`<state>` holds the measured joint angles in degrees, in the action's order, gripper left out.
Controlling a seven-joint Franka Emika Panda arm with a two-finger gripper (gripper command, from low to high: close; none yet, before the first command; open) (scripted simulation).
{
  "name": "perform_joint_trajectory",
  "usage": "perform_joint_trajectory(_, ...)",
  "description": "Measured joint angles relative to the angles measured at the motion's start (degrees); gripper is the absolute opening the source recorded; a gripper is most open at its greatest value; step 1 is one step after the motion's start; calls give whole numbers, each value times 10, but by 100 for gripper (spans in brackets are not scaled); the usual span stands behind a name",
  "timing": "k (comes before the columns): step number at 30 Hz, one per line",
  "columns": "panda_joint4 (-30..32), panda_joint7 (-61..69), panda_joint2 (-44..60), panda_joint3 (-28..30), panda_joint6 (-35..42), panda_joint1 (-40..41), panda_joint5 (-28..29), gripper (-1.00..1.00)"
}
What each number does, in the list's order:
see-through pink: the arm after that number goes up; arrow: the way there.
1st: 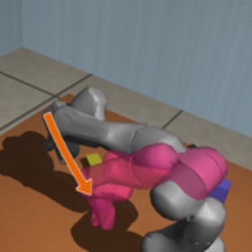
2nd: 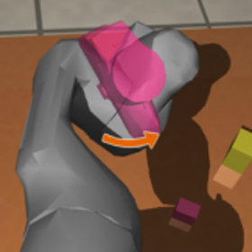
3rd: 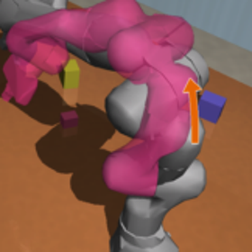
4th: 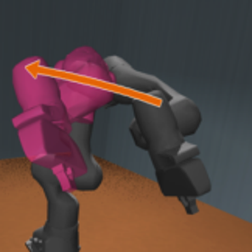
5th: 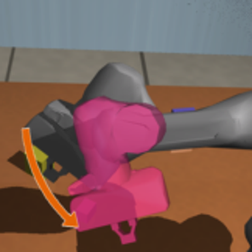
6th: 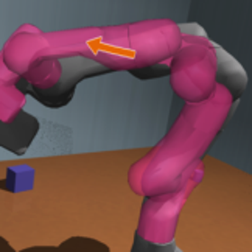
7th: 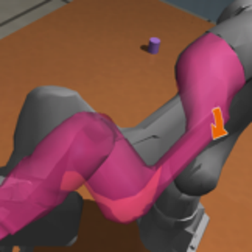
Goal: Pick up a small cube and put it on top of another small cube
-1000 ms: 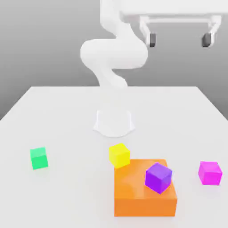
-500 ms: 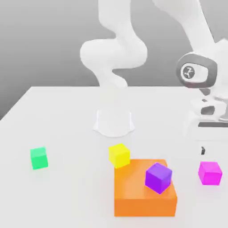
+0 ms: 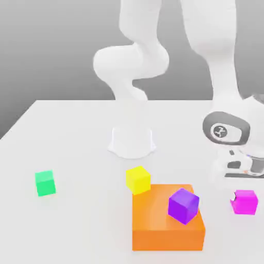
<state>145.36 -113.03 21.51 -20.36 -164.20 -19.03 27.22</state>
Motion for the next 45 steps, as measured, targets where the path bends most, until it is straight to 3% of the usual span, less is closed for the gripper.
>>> perform_joint_trajectory(5,24,83,-87,-74,57,52,-110,-100)
perform_joint_trajectory(8,48,147,-146,-68,90,84,-137,-100)
perform_joint_trajectory(15,113,323,-290,-11,161,151,-200,-100)
perform_joint_trajectory(26,216,588,-514,164,273,170,-279,-100)
perform_joint_trajectory(28,230,614,-519,183,262,173,-285,-100)
perform_joint_trajectory(33,255,623,-433,183,151,177,-288,-100)
perform_joint_trajectory(34,258,623,-421,183,136,177,-288,100)
perform_joint_trajectory(40,260,622,-415,183,128,178,-288,100)
perform_joint_trajectory(45,242,622,-491,184,221,177,-286,100)
